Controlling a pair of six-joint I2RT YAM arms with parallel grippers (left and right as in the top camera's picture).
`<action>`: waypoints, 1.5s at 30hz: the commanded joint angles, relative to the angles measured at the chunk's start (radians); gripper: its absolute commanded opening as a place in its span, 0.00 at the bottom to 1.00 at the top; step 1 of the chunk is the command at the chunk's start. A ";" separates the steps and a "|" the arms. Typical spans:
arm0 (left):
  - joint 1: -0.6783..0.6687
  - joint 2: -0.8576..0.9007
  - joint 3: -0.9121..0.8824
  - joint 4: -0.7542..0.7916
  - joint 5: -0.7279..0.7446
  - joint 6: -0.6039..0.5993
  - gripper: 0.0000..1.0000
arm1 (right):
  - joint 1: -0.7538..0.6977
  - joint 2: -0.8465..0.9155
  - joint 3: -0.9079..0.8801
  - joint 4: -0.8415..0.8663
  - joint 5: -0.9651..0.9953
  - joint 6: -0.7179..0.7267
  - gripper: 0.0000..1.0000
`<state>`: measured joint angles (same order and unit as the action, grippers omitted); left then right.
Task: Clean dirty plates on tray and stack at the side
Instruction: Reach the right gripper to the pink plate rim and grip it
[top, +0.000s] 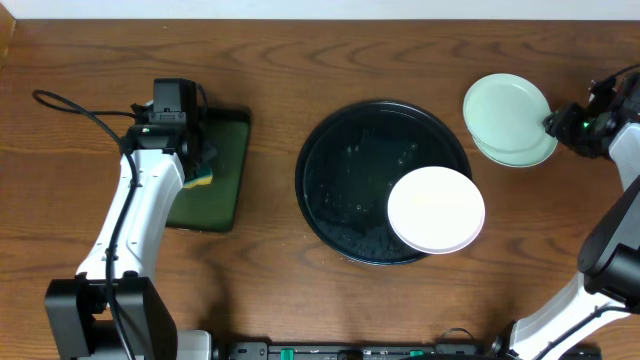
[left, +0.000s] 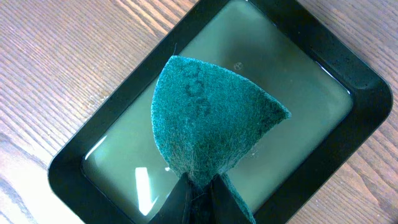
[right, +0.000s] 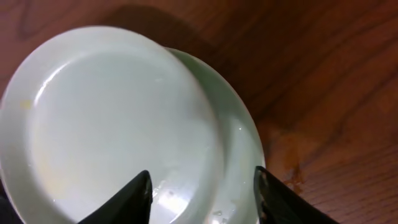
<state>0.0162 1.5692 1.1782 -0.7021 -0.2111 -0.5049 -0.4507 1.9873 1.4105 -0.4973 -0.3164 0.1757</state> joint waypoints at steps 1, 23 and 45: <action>0.003 -0.005 -0.003 0.002 -0.005 -0.013 0.07 | 0.004 -0.083 0.001 -0.016 -0.033 0.011 0.52; 0.003 -0.005 -0.003 0.004 0.005 -0.014 0.07 | 0.313 -0.449 0.000 -0.671 0.101 0.001 0.65; 0.003 -0.005 -0.003 0.011 0.036 -0.013 0.07 | 0.554 -0.450 -0.339 -0.636 0.259 0.509 0.74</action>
<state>0.0162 1.5692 1.1782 -0.6922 -0.1776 -0.5049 0.0963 1.5372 1.1034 -1.1488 -0.0143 0.6441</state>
